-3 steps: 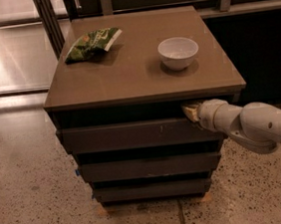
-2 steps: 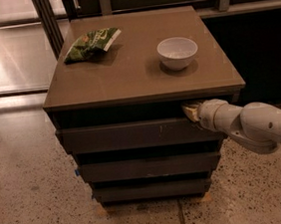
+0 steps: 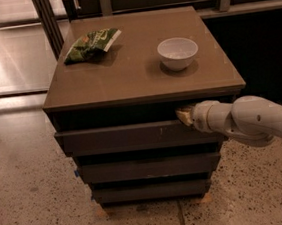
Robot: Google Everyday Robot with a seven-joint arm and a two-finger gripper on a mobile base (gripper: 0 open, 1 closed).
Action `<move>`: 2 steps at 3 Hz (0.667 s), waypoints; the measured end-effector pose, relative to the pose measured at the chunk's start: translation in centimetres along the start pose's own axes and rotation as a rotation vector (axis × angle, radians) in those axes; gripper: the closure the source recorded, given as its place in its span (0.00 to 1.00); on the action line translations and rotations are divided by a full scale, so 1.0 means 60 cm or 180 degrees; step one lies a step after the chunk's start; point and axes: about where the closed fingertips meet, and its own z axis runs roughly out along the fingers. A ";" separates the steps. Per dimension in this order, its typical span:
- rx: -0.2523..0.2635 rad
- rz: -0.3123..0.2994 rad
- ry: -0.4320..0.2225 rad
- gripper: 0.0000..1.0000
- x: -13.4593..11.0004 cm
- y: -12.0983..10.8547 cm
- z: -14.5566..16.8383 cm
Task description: Open top drawer
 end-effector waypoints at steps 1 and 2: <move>0.0000 0.0000 0.0000 1.00 -0.003 0.000 -0.002; -0.0038 0.0041 0.0127 1.00 0.016 -0.004 -0.009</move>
Offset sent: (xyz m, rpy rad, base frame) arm -0.0820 -0.0931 -0.0751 -0.1159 0.4769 0.0382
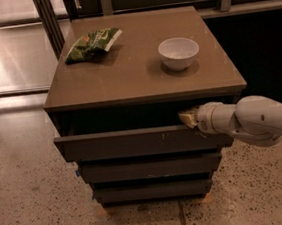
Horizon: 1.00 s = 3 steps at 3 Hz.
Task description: Open top drawer
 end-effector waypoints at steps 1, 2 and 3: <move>-0.0035 0.0038 0.0117 1.00 0.013 -0.003 -0.009; -0.0166 0.0203 0.0379 1.00 0.056 0.000 -0.040; -0.0169 0.0208 0.0386 1.00 0.053 0.000 -0.043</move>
Offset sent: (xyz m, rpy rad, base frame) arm -0.1374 -0.0854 -0.0437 0.0544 0.5327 0.0104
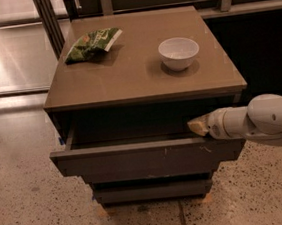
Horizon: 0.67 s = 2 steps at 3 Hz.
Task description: Open top drawer
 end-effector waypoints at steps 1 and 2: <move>-0.0122 0.0122 0.0136 1.00 0.022 0.012 -0.030; -0.0336 0.0373 0.0341 1.00 0.057 0.036 -0.092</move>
Offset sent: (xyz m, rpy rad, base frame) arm -0.1228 -0.0448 0.0235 0.1231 0.3341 0.0304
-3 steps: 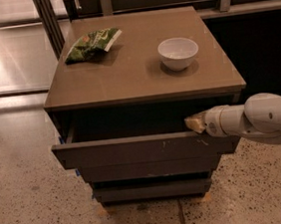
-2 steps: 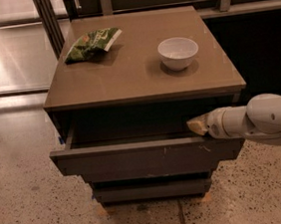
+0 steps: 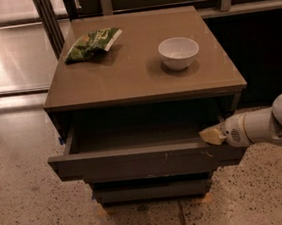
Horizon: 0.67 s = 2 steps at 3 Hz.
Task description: Open top drawer
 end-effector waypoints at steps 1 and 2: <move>-0.0092 0.0134 0.0048 1.00 0.017 0.012 -0.034; -0.0203 0.0231 0.0071 1.00 0.028 0.031 -0.062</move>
Offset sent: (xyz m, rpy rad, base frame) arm -0.0631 -0.0195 0.0305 0.1023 0.1158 -0.0036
